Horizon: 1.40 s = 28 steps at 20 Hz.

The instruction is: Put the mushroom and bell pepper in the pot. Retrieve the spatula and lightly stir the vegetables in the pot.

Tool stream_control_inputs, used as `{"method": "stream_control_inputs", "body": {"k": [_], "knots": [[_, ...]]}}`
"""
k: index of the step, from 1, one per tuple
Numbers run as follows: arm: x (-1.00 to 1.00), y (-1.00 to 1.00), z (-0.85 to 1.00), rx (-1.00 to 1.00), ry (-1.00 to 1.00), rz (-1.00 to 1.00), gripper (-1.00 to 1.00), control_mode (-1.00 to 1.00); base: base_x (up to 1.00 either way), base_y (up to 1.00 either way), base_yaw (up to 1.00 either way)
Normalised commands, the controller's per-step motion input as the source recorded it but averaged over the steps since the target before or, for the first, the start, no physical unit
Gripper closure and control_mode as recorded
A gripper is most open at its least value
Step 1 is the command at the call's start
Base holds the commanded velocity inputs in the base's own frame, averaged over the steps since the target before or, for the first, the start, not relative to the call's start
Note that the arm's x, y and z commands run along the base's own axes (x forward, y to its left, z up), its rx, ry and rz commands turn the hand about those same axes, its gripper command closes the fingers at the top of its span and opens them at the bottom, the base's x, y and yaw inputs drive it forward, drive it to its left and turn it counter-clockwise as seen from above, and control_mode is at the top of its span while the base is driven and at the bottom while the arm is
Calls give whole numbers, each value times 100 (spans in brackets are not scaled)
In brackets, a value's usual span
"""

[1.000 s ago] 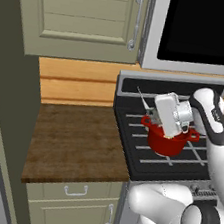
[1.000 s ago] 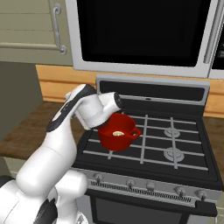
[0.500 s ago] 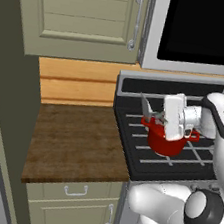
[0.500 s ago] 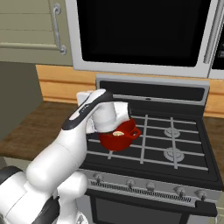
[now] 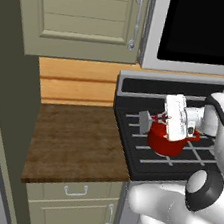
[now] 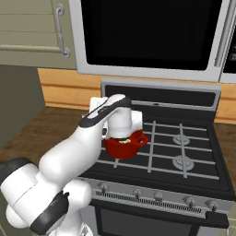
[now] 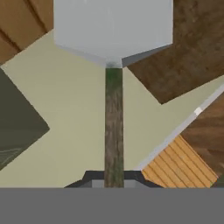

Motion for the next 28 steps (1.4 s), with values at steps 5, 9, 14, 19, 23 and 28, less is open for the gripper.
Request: {"method": "stream_control_inputs", "body": {"k": [5,9,14,19,23,28], "knots": [[7,-1,0,7,49,0,100,-100,0,0,0],[4,-10,0,14,54,0,100,-100,0,0,0],[0,-6,1,9,32,-1,100,-100,0,0,0],[0,0,10,2,12,-7,100,-100,0,0,0],[0,0,1,0,0,-1,100,-100,0,0,0],[0,-26,43,0,0,-16,100,-100,0,0,0]]}}
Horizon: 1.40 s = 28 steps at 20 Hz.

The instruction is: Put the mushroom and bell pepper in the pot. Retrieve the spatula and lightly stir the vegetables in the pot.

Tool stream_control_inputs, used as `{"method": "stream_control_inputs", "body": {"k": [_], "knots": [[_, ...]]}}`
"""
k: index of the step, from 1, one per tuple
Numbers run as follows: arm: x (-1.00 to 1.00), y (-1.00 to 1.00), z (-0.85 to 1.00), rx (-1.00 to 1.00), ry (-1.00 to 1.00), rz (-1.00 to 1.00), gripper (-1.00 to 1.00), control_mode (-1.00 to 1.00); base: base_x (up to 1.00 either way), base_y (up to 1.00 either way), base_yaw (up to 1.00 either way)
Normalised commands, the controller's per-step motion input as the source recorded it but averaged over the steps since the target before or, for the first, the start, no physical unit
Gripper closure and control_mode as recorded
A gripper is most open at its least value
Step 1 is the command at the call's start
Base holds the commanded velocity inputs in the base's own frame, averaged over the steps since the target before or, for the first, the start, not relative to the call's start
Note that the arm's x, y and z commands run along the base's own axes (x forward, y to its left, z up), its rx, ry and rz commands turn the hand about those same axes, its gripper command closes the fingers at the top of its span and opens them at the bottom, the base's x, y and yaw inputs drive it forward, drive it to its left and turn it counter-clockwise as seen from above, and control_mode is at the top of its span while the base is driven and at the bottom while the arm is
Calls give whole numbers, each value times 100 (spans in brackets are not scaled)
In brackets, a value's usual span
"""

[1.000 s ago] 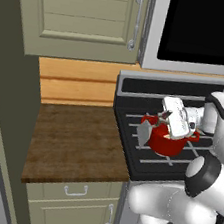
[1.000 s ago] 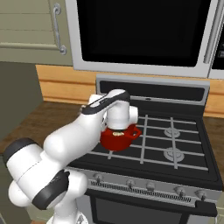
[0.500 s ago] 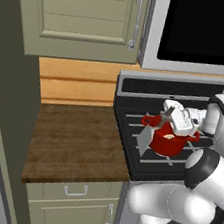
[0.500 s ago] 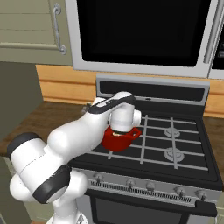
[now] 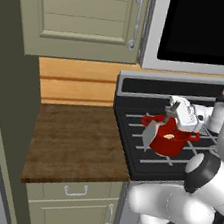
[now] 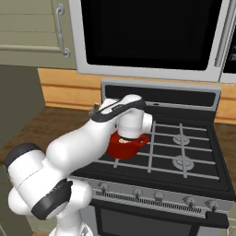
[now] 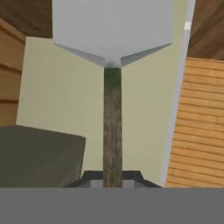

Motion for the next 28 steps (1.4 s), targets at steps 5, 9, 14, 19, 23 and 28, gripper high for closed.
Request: {"method": "stream_control_inputs", "body": {"k": [5,9,14,19,23,28], "knots": [[0,-41,55,0,0,-21,100,-100,0,0,0],[7,-29,30,0,0,-22,100,-100,0,0,0],[16,-44,7,0,0,-25,100,-100,0,0,0],[33,-33,0,0,-2,-21,100,-100,0,0,0],[45,-25,-4,0,-1,-19,100,-100,0,0,0],[34,-29,-22,0,2,-17,100,-100,0,0,0]]}}
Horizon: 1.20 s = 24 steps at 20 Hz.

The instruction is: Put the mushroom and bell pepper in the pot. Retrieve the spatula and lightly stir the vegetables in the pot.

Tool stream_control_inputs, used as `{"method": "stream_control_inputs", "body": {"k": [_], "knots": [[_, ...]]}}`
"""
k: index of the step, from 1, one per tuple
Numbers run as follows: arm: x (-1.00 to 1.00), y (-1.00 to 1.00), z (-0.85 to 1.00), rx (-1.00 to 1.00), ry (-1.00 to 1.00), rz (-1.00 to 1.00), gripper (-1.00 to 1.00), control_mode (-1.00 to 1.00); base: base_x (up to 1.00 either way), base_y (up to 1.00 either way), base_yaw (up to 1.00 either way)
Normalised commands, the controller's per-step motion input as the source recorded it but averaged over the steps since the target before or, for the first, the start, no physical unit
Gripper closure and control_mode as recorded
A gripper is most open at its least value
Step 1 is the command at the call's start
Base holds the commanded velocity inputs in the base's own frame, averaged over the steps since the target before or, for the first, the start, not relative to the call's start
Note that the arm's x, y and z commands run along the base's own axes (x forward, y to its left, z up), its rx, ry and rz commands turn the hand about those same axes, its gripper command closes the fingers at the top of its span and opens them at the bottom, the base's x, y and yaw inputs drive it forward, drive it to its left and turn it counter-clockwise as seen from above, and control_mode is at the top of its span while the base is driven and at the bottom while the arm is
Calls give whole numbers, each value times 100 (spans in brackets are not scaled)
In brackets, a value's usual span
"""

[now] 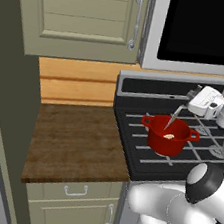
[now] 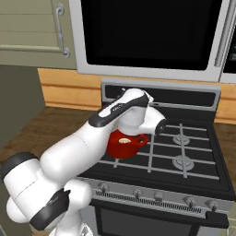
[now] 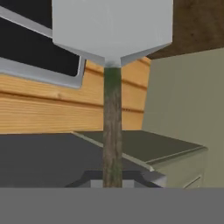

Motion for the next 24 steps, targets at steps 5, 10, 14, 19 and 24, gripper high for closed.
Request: {"method": "stream_control_inputs", "body": {"k": [5,10,14,19,24], "knots": [[16,-8,-55,0,10,-11,100,-100,0,0,0],[23,-8,-44,0,6,-10,100,-100,0,0,0],[31,-9,-36,0,4,-10,100,-100,0,0,0],[32,-12,-33,0,3,-11,100,-100,0,0,0],[7,-25,20,0,8,-16,100,-100,0,0,0]]}}
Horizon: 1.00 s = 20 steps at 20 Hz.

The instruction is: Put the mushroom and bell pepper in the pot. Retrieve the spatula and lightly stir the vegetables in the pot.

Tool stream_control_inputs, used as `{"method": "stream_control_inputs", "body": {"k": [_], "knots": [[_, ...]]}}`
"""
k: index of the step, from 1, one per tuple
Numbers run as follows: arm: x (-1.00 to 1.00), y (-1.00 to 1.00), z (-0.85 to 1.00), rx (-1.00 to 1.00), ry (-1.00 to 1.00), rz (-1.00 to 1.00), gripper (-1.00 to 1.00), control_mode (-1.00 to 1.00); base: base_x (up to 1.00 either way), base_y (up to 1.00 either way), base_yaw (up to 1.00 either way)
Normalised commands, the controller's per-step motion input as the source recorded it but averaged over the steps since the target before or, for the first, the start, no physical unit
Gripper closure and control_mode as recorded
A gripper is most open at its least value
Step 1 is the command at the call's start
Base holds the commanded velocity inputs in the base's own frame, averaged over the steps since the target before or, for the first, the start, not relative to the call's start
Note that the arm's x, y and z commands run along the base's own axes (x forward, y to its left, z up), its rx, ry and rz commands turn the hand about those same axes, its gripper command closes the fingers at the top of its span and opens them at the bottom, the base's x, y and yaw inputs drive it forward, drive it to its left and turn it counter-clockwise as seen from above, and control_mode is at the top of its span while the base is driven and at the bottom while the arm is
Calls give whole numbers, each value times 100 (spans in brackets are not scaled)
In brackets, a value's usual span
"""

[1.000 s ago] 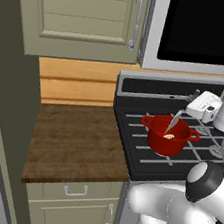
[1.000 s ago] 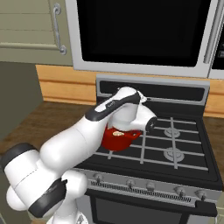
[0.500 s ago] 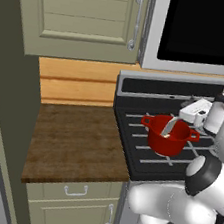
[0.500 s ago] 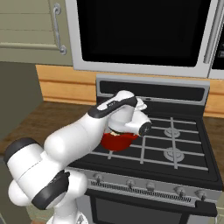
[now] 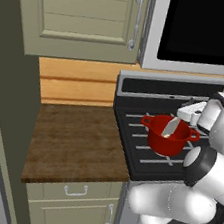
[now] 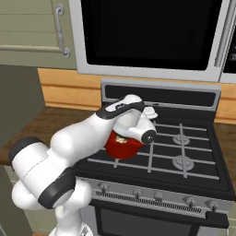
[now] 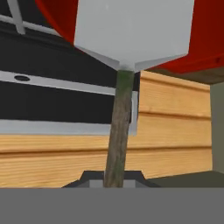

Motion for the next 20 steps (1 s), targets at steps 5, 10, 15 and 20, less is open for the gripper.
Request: {"method": "stream_control_inputs", "body": {"k": [5,10,15,20], "knots": [[2,-29,63,0,25,-17,100,-100,0,0,0],[0,-20,63,0,25,-15,100,-100,0,0,0],[0,-13,21,0,12,-5,100,-100,0,0,0],[0,-2,-38,0,-1,0,100,-100,0,0,0]]}}
